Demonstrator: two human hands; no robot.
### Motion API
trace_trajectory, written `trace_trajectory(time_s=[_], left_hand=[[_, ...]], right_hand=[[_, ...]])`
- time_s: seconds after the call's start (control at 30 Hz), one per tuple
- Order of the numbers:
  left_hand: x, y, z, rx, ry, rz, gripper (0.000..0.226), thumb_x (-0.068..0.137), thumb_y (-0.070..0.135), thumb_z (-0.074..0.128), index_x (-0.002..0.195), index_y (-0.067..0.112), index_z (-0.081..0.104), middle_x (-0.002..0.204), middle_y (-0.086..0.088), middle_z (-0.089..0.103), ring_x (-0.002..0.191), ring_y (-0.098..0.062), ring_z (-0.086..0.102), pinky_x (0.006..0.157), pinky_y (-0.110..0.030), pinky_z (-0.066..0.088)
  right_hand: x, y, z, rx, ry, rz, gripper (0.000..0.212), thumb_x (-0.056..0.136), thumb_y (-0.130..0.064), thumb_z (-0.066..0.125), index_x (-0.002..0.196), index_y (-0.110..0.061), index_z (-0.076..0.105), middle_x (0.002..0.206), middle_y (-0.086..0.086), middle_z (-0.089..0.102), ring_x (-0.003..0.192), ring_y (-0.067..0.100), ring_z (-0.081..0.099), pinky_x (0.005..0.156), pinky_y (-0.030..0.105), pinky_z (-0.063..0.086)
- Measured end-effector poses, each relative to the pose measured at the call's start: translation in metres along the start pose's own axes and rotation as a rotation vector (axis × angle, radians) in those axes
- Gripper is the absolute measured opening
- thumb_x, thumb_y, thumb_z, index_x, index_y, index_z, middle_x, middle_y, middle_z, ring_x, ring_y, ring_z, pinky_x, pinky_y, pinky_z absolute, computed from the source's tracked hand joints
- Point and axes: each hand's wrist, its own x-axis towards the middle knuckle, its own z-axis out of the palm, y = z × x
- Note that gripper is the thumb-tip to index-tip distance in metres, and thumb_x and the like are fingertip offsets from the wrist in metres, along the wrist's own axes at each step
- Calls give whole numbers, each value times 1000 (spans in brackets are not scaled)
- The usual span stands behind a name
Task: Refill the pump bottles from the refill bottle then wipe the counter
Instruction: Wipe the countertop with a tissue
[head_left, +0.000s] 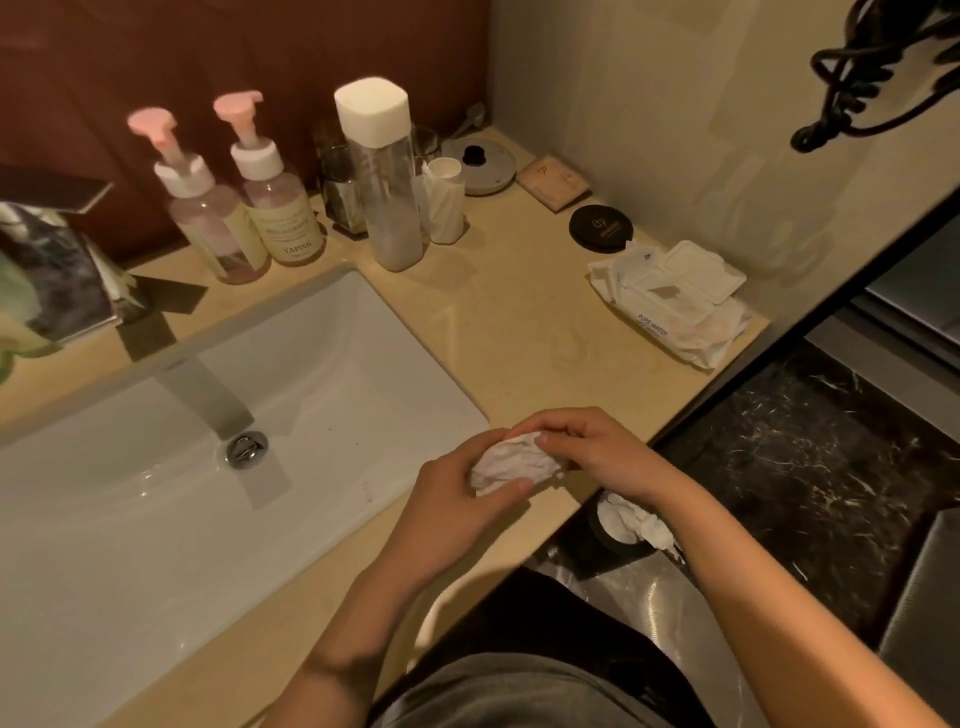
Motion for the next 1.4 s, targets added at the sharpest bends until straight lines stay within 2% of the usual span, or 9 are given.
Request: trace_trajectory(time_s=[0.2, 0.37, 0.57, 0.73, 0.87, 0.93, 1.17, 1.27, 1.4], left_hand=[[-14, -8, -1, 126, 232, 19, 17, 76, 20, 60, 81, 35, 64, 71, 17, 67, 72, 7, 62, 62, -9, 46], [-25, -2, 14, 58, 326, 8, 31, 86, 3, 53, 72, 30, 61, 63, 16, 61, 64, 9, 58, 57, -4, 40], [-37, 3, 38, -21, 78, 10, 26, 96, 20, 52, 95, 46, 54, 86, 29, 56, 75, 28, 50, 64, 5, 37], [-39, 1, 66, 6, -64, 61, 41, 101, 20, 42, 138, 35, 33, 122, 30, 43, 102, 32, 38, 86, 8, 24], [-23, -8, 94, 74, -62, 38, 43, 102, 36, 34, 145, 34, 33, 153, 7, 31, 141, -6, 23, 116, -24, 14], [-15, -6, 113, 60, -17, 106, 42, 98, 35, 38, 138, 29, 45, 142, 6, 47, 134, -10, 39, 113, -40, 31], [15, 21, 176, 36, 196, 246, 22, 90, 15, 53, 100, 30, 65, 95, 19, 66, 93, 12, 57, 85, -14, 46], [28, 29, 193, -96, 119, 72, 20, 96, 21, 50, 96, 25, 69, 90, 6, 69, 89, -6, 64, 85, -35, 52], [45, 38, 223, -365, 14, -181, 26, 86, 37, 54, 100, 23, 71, 94, -9, 72, 94, -27, 68, 90, -55, 50]], right_hand=[[-21, 11, 57, -75, 387, -34, 27, 91, -7, 51, 101, -27, 66, 89, -6, 69, 87, 6, 63, 76, 19, 47], [-46, 11, 111, 73, 560, 23, 31, 95, -12, 49, 122, -25, 59, 116, -13, 63, 107, -7, 55, 95, 15, 42], [-65, 9, 126, 435, 515, 56, 37, 98, -41, 32, 134, -49, 28, 124, -34, 42, 106, -26, 42, 98, 9, 36], [-76, 9, 109, 641, 500, 38, 55, 87, -62, 36, 138, -42, 32, 135, -24, 41, 127, -6, 37, 112, 25, 26], [-83, 12, 77, 831, 442, 71, 61, 86, -56, 27, 141, -32, 33, 141, -14, 41, 130, 3, 36, 112, 28, 24], [-92, 22, 57, 754, 443, 73, 46, 95, -49, 26, 135, -32, 42, 140, -10, 46, 122, -1, 46, 102, 21, 36], [-119, 39, -23, 856, 400, 153, 53, 83, -56, 30, 128, -35, 46, 129, -10, 57, 121, 2, 49, 107, 30, 33], [-125, 54, -56, 768, 457, 171, 31, 88, -41, 39, 104, -30, 63, 101, -11, 71, 100, -2, 62, 88, 21, 45], [-129, 87, -97, 632, 544, 242, 25, 92, -18, 53, 114, -17, 63, 103, 0, 71, 97, 13, 66, 79, 23, 51]])
